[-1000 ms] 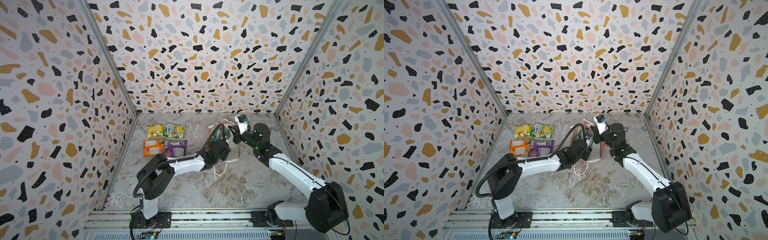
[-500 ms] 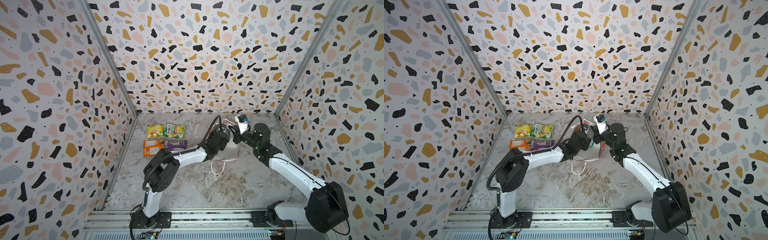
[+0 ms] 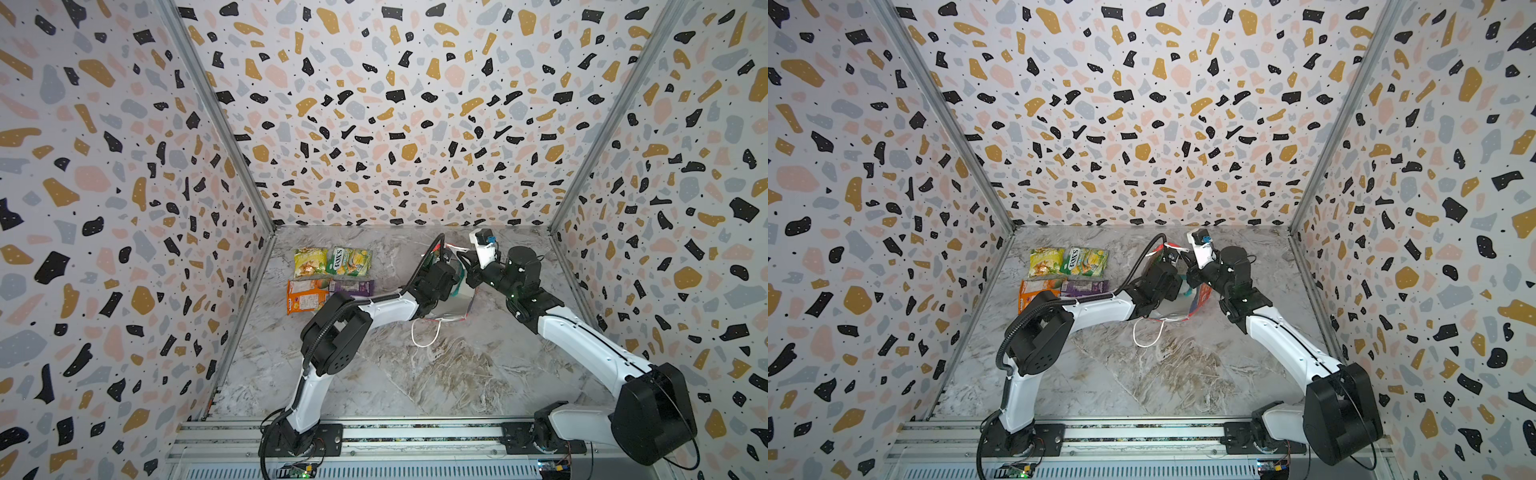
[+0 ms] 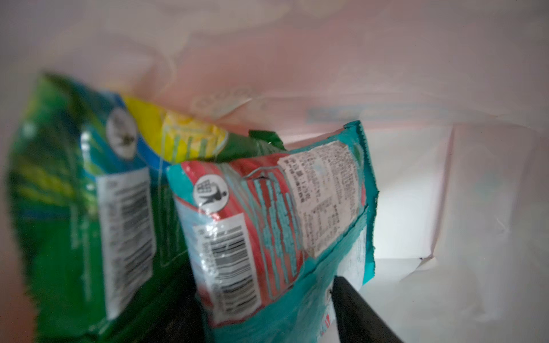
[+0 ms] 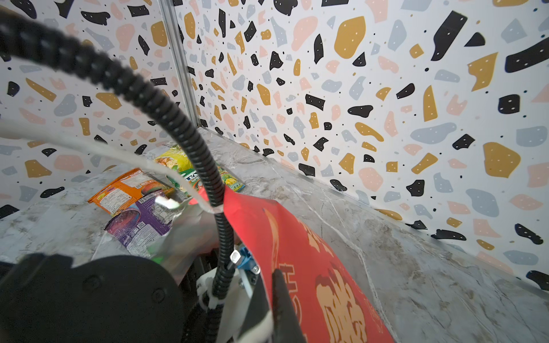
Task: Take the snacks out of the paper bag
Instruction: Pick up the snack from the paper bag.
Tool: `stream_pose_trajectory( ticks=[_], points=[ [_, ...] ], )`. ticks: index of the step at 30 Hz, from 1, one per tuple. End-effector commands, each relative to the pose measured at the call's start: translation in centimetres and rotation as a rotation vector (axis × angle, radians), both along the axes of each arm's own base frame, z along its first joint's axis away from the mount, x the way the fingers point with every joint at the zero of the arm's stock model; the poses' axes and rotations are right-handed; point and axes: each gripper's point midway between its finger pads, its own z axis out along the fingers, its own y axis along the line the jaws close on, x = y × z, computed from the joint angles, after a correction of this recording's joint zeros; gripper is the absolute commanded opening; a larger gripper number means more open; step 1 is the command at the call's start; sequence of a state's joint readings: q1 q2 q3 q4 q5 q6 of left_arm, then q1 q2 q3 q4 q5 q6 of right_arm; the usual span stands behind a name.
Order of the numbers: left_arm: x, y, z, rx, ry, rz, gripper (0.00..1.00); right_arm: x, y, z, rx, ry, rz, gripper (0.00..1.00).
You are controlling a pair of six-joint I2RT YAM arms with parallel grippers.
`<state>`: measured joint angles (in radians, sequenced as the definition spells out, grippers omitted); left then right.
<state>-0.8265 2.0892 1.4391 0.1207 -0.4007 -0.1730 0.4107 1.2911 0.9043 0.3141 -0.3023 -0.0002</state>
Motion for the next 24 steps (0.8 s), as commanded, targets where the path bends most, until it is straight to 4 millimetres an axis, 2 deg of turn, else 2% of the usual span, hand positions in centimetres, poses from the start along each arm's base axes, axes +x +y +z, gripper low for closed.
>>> stream_pose_trajectory(
  ticks=[1,2,9,12,15,24],
  points=[
    [0.8,-0.1,-0.7,-0.004,0.013,-0.01,0.52,-0.7,0.7,4.0,0.056,-0.088,0.046,0.0],
    [0.8,-0.3,-0.8,0.001,0.013,-0.018,0.44,-0.7,0.8,4.0,0.057,-0.088,0.047,0.0],
    [0.7,-1.2,-0.5,-0.022,0.016,-0.077,0.1,-0.6,0.7,3.9,0.058,-0.088,0.044,0.0],
    [0.4,-1.2,0.4,-0.044,0.003,-0.091,0.07,-0.5,0.7,3.9,0.057,-0.088,0.038,0.0],
    [0.1,-1.2,1.8,-0.064,-0.02,-0.102,0.0,-0.4,0.7,3.7,0.054,-0.085,0.035,0.0],
    [-1.1,-0.3,6.2,-0.129,-0.073,-0.116,0.0,-0.2,0.5,3.4,0.05,-0.081,0.021,0.0]
  ],
)
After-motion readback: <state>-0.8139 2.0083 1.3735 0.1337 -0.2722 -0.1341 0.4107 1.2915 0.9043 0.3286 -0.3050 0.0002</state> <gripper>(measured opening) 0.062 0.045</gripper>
